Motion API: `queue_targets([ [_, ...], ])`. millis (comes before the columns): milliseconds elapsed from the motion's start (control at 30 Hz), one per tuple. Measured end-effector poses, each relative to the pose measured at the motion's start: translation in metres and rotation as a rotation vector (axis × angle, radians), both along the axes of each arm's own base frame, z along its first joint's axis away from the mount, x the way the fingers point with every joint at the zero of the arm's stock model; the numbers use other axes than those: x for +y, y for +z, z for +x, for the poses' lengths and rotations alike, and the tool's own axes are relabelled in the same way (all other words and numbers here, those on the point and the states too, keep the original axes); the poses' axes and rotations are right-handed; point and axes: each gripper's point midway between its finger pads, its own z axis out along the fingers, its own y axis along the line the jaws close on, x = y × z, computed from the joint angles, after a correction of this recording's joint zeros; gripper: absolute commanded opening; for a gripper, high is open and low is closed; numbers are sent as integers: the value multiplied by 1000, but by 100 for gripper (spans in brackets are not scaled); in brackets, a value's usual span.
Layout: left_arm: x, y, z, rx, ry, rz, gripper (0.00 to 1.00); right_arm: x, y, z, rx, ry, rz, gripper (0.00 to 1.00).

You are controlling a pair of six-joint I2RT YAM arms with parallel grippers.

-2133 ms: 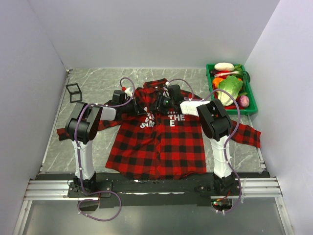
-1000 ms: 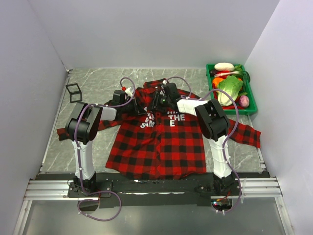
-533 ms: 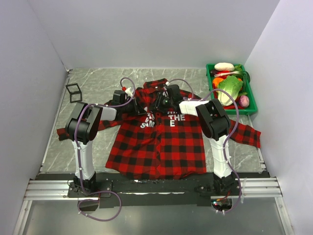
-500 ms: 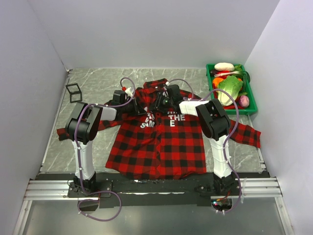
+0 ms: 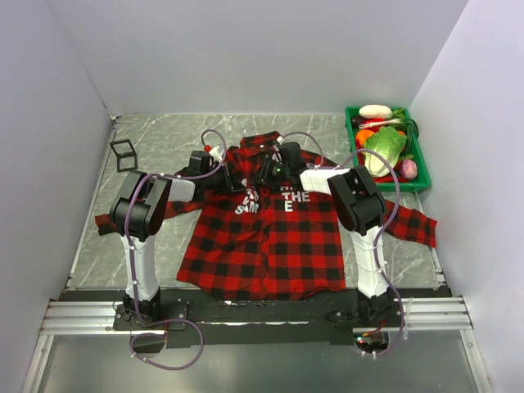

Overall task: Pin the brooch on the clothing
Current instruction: Pin the brooch to the clothes.

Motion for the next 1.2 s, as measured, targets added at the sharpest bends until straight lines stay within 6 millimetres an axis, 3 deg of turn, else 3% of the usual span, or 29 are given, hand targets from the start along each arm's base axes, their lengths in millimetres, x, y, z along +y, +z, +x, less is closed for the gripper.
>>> queue_targets([
  [1200, 0, 0, 0, 11, 5, -7, 1, 5, 0, 1, -37, -20, -109, 40],
])
